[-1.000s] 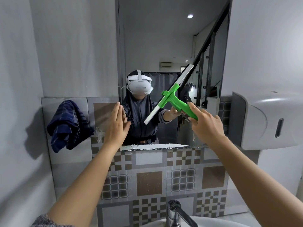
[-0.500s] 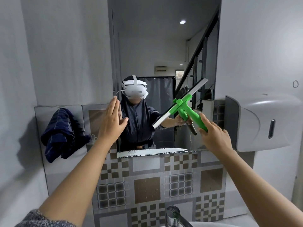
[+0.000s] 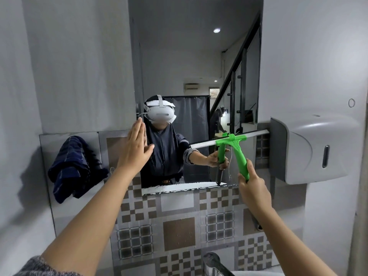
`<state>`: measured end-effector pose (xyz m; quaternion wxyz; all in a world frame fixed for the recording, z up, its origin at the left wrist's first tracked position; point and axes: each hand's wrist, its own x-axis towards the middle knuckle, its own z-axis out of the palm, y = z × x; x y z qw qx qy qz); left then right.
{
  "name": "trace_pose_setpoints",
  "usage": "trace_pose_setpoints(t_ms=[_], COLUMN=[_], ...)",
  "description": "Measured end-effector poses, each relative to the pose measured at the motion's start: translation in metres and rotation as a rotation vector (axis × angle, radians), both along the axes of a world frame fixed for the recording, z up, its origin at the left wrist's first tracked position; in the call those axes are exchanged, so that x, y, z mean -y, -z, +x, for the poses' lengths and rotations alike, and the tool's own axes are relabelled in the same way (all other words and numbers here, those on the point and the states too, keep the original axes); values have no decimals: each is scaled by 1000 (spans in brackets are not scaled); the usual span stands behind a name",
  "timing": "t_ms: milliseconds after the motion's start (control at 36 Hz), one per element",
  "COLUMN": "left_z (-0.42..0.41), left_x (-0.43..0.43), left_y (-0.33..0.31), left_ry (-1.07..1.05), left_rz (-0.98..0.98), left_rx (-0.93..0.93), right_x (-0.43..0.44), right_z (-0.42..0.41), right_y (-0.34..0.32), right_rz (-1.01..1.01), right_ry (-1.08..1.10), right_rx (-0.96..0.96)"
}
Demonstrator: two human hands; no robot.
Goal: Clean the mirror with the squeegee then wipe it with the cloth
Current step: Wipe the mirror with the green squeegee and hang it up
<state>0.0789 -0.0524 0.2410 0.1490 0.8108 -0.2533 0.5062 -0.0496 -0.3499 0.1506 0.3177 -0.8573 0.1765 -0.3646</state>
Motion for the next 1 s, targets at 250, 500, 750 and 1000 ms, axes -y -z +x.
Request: trace_pose_setpoints(t_ms=[250,500,750,1000], left_z=[2,7,11,15], left_x=[-3,-6,-9,-14], left_y=[-2,-9,-14,-29], left_ry=[9,46,76,89], left_rz=[9,17,33,28], left_rx=[11,33,74,123], right_x=[-35,-78,-128,-160], right_z=[11,21,31,45], right_y=[14,16,6,3], right_rz=[226,448,687,730], right_ry=[6,-2,-127,-179], right_rx=[66,173,309,331])
